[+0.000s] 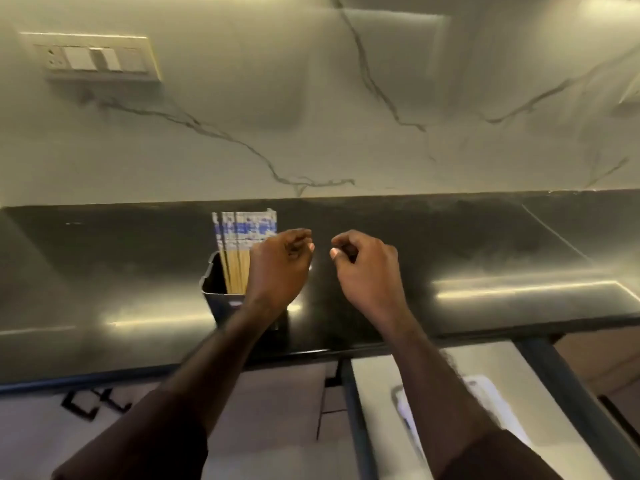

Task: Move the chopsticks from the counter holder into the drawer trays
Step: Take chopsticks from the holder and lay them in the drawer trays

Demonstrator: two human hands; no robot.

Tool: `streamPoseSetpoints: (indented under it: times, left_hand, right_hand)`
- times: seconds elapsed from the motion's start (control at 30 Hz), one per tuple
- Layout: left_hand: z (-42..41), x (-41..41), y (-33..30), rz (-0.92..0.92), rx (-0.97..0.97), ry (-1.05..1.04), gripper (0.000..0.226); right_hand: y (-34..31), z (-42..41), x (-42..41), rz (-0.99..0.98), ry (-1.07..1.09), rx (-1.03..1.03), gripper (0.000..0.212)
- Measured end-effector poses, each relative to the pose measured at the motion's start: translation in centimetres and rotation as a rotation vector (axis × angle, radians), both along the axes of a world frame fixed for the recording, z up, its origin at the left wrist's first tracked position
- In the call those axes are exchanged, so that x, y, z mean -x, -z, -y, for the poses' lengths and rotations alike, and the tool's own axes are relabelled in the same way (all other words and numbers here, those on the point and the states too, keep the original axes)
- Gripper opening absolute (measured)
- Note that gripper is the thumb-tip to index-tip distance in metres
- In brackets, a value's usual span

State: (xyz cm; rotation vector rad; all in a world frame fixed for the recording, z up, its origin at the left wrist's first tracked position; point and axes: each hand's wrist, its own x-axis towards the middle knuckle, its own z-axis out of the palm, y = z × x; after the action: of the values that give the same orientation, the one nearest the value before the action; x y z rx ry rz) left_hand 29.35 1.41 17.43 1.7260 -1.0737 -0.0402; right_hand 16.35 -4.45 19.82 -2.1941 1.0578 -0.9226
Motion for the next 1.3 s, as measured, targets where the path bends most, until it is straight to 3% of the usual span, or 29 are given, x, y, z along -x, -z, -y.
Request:
streamPoseSetpoints:
  times: [0.2, 0.33, 0.5, 0.73, 0.87, 1.07, 1.2, 1.3]
  left_hand:
    - [-3.6, -12.4, 1.0, -0.031, -0.016, -0.158, 0.021]
    - [-2.8, -17.7, 2.2, -0.162, -0.073, -0.212, 0.031]
    - [-0.3, -20.1, 4.3, -0.419, -0.167, -0.088, 0.038]
    - [1.0, -20.8, 5.8, -0.600, -0.124, 0.064, 0.012]
    - [1.1, -21.0, 5.6, -0.670, -0.092, 0.072, 0.009]
    - [0.5, -20.6, 1.1, -0.623, 0.009, 0.202, 0.019]
    - [0.4, -18.8, -5.6, -0.519, 0.113, 0.311, 0.018]
    - [0.5, -16.7, -10.1, -0.550, 0.192, 0.392, 0.016]
  right_hand:
    - [2.9, -3.8, -13.5, -0.095, -0.082, -0.124, 0.024]
    - [4.8, -3.8, -18.7, -0.150, -0.056, -0.188, 0.028]
    - [6.3, -3.1, -21.6, -0.189, 0.010, -0.221, 0.034]
    - [7.2, -2.6, -22.7, -0.196, 0.040, -0.235, 0.027]
    - [7.4, -2.5, -22.7, -0.179, 0.018, -0.274, 0.025]
    - [5.0, -2.2, -21.1, -0.086, -0.049, -0.367, 0.033]
    - [2.3, -1.8, -18.8, 0.046, -0.122, -0.406, 0.029]
    - [0.0, -1.7, -15.8, 0.146, -0.174, -0.392, 0.021]
